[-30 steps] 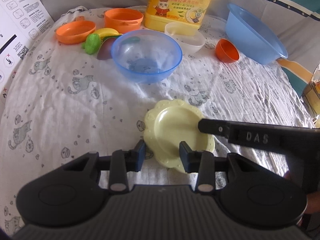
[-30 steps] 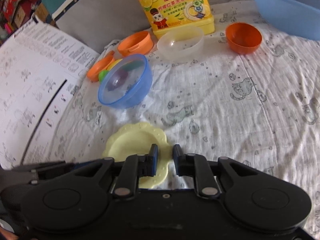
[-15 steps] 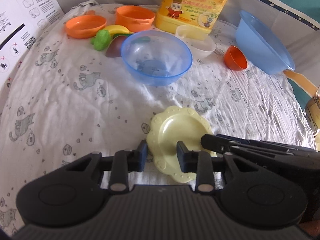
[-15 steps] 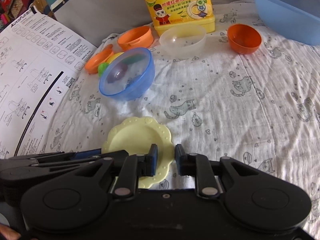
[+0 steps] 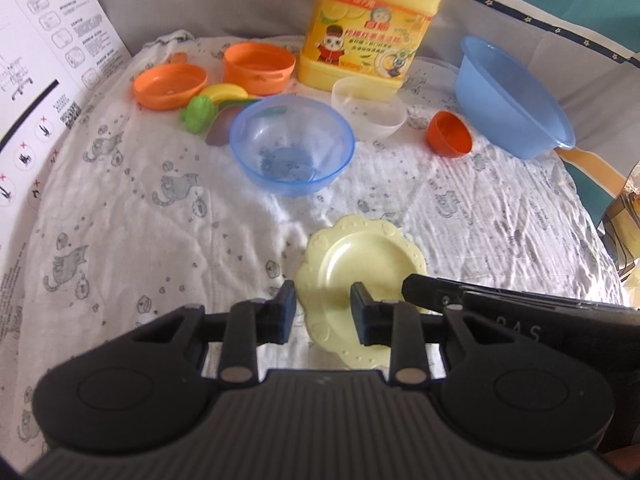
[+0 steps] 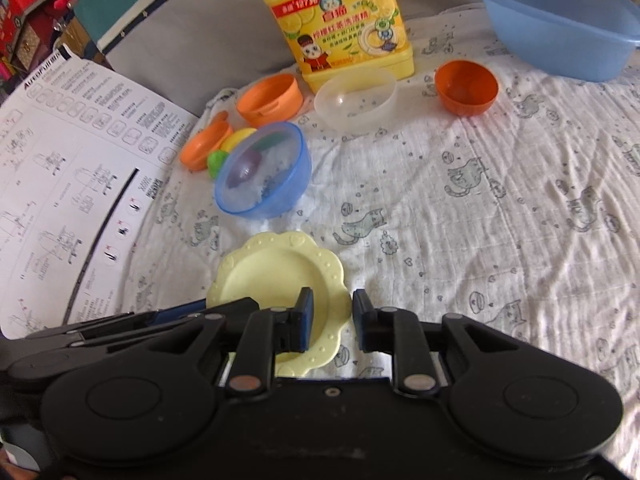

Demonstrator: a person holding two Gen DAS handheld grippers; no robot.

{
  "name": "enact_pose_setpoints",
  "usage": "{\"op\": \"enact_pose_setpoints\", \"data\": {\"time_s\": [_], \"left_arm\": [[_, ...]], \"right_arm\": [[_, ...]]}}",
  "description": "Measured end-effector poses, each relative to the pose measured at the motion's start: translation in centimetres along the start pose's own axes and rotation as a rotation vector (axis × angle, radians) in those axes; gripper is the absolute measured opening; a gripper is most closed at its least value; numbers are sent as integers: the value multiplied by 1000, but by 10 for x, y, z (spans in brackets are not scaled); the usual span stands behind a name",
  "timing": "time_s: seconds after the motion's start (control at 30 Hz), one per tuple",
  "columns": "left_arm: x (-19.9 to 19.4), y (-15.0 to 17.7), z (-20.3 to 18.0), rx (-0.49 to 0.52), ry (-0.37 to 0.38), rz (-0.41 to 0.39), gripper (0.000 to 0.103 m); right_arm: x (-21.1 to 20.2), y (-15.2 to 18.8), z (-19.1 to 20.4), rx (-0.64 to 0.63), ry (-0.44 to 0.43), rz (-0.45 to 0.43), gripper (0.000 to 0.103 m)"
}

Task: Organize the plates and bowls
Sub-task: 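Lift the yellow scalloped plate with both grippers, then lower the yellow plate onto the green tray and open both grippers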

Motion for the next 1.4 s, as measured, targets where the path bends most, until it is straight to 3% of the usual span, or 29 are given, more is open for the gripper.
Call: {"op": "enact_pose_setpoints", "data": {"time_s": [0.27, 0.77, 1.4], "left_arm": [[-40, 8, -3, -6, -8, -21, 31], [-110, 58, 33, -82, -61, -16, 32], [-118, 101, 57, -146, -76, 37, 34]], "right_arm": [[-39, 7, 12, 18, -36, -3, 22], [-77, 66, 58, -42, -118, 96, 22], [-69, 100, 71, -85, -127, 192, 23]]}}
Point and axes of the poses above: each gripper's, at about its wrist camera, not at the fingertips, and x roughly the way its jaws point, z to its left, y to its underside, the point moved 10 cm from there along x, roughly the way its jaws point, and after that the axes turned 14 degrees about -z, right-handed, at the moved point
